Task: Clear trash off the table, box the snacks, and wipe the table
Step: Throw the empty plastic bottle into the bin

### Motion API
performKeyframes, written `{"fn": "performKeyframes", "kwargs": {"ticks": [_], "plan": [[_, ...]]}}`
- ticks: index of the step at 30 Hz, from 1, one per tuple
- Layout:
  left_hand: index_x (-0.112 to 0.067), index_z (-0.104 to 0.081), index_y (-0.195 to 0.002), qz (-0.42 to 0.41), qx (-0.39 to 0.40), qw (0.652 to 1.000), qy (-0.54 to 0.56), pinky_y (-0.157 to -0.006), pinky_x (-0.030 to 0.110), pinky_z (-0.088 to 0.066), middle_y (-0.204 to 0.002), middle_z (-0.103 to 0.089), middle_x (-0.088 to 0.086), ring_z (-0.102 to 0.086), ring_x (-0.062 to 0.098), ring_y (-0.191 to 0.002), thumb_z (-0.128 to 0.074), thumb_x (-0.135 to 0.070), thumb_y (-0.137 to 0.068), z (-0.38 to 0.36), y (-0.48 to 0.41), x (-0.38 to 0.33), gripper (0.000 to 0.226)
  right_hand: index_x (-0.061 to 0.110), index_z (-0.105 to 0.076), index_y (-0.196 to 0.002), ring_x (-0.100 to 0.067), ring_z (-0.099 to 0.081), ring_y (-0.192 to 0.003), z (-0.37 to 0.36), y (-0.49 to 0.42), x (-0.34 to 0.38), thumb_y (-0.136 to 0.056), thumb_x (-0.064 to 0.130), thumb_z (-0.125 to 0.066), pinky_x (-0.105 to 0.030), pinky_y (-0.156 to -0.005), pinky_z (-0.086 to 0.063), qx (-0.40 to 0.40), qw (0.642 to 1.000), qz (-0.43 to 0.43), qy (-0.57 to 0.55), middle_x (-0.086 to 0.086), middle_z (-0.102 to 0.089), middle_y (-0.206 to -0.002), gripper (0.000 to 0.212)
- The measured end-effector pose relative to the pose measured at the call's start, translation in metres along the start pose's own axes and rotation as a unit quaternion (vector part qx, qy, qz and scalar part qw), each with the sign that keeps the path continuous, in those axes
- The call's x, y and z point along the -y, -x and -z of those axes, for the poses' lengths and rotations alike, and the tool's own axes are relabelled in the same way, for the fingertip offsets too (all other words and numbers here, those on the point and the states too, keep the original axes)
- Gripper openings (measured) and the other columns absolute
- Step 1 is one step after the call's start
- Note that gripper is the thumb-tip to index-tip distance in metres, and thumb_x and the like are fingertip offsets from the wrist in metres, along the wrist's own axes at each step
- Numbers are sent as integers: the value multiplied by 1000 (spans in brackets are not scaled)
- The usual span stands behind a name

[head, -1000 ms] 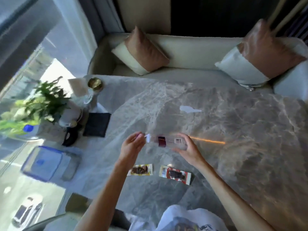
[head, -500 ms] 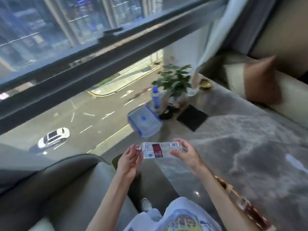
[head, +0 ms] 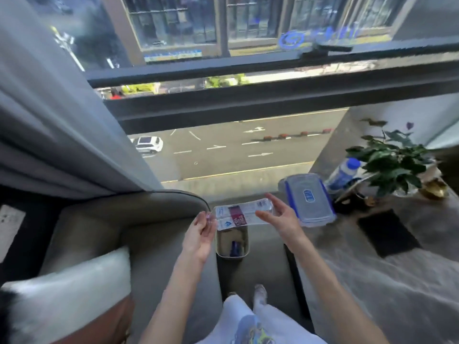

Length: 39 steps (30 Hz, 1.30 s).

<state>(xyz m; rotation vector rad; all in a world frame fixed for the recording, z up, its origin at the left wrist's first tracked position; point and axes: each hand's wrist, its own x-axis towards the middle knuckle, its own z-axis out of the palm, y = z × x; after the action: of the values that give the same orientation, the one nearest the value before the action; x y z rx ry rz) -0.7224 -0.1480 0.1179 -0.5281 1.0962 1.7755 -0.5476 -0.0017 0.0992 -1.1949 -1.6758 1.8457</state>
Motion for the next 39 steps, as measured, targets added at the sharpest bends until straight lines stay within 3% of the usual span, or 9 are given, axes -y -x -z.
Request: {"fn": "performKeyframes", "kwargs": {"ticks": [8, 12, 17, 21, 24, 30, 33, 36, 39], "plan": [[-8, -58, -90, -14, 6, 998, 61, -66, 25, -60, -90, -61, 9, -62, 18, -88, -47, -10, -99, -30, -5, 15, 14, 31, -55, -136, -13, -44, -136, 24, -26, -8, -64, 40, -85, -25, -102, -40, -10, 999, 1, -35, 2, -53, -144, 79], [-8, -57, -85, -13, -23, 998, 60, -62, 25, -60, -87, -59, 8, -59, 16, -85, -46, -11, -99, -37, -13, 18, 18, 23, -55, -138, -13, -48, -131, 26, -33, -14, -73, 27, -83, -39, -113, -41, 1, 999, -12, -37, 3, -58, -136, 70], [-6, -56, -83, 7, -36, 998, 58, -64, 28, -59, -86, -58, 9, -58, 16, -83, -46, -10, -100, -36, -26, 21, 20, 23, -56, -136, -3, -55, -102, 33, -30, -25, -75, 34, -81, -16, -86, -48, 7, 999, -20, 46, 9, -62, -113, 67], [-4, -57, -81, 31, -34, 998, 36, -76, 29, -55, -85, -57, 9, -56, 15, -81, -45, -11, -100, -38, -39, 15, 23, 32, -53, -137, -9, -46, -125, 31, -36, -31, -80, 40, -76, -31, -102, -41, 12, 997, -33, 74, 11, -53, -135, 62], [-8, -58, -84, 54, -45, 997, 27, -69, 24, -58, -87, -58, 8, -56, 14, -80, -46, -12, -100, -36, -59, 10, 20, 41, -50, -134, -9, -38, -131, 25, -48, -33, -81, 41, -74, -32, -98, -47, 34, 996, -66, 41, 12, -44, -139, 58], [-17, -56, -86, 113, -98, 988, 38, -51, 20, -55, -89, -59, 3, -56, 11, -77, -44, -18, -101, -6, -153, 25, 19, 46, -48, -134, -16, -65, -114, 4, -110, -76, -76, 40, -80, -33, -88, -59, 38, 984, -167, -43, 1, -49, -141, 66], [-14, -55, -85, 117, -123, 985, 7, -70, 26, -52, -88, -58, 5, -58, 13, -76, -42, -19, -102, 27, -221, 50, 22, 40, -41, -142, -19, -63, -117, -17, -154, -133, -74, 36, -80, -41, -100, -53, 14, 975, -216, -59, 2, -55, -136, 79], [-15, -53, -87, 134, -128, 982, -33, -96, 50, -44, -93, -60, 6, -58, 17, -86, -43, -17, -102, 65, -283, 80, 18, 24, -35, -148, -24, -66, -112, -38, -191, -205, -74, 22, -78, -38, -98, -50, -25, 948, -292, -128, -10, -62, -130, 86], [-17, -50, -112, 135, -122, 981, -68, -108, 58, -36, -112, -65, 8, -63, 21, -101, -51, -17, -98, 111, -368, 116, 14, 19, -34, -147, -28, -61, -120, -59, -227, -303, -84, 18, -73, -41, -100, -50, -65, 923, -341, -169, -11, -55, -139, 75]]}}
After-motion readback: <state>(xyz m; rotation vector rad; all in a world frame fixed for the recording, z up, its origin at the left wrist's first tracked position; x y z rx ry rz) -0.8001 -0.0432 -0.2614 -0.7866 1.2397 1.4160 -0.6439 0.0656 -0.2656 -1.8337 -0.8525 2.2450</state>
